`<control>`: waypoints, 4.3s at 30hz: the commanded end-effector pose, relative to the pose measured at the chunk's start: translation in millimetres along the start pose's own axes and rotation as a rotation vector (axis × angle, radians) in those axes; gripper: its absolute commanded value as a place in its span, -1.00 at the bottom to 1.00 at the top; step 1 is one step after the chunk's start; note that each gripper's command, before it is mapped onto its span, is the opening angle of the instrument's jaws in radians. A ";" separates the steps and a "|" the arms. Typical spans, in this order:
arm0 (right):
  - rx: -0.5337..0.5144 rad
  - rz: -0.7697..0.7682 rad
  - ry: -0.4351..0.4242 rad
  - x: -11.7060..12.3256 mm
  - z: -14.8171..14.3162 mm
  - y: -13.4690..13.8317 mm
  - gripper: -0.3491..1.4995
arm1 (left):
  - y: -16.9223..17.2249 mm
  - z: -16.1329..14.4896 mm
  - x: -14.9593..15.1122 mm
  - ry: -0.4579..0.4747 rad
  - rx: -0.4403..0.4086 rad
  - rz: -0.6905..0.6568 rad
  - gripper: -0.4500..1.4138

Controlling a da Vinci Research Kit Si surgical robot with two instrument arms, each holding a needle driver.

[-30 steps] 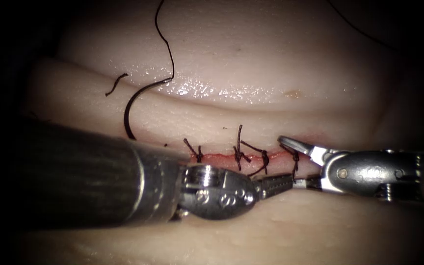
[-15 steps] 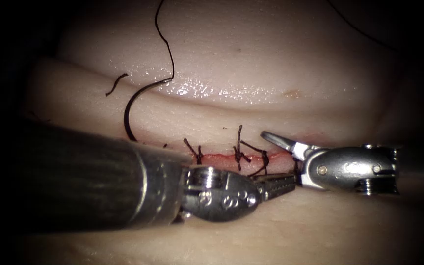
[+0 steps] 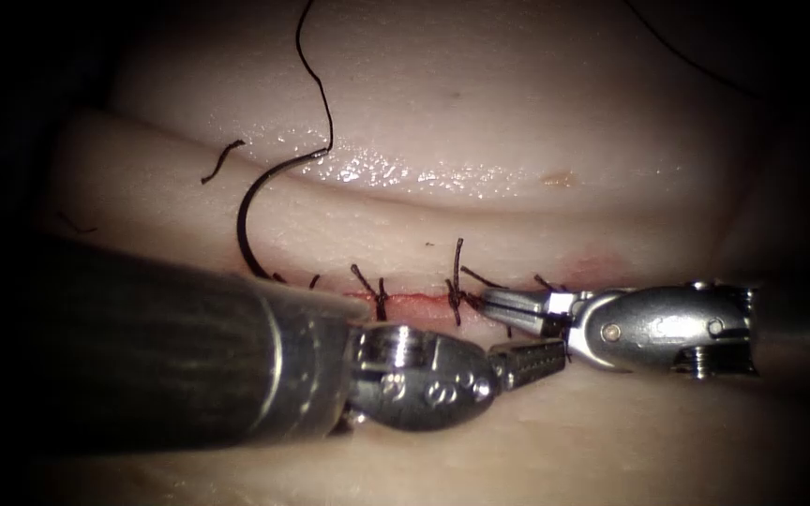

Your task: Wound Closure

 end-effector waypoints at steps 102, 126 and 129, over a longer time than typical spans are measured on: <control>-0.086 0.097 0.020 6.7 -5.3 -2.3 0.93 | -4.3 -26.2 -7.2 -0.028 -0.093 -0.417 0.03; -0.001 0.196 -0.100 13.6 -9.6 4.7 0.78 | -4.8 -17.0 -1.1 0.302 -0.092 -0.216 0.12; -0.001 0.194 -0.109 12.8 -10.8 5.0 0.78 | -5.0 -16.9 -2.2 0.317 -0.109 -0.202 0.12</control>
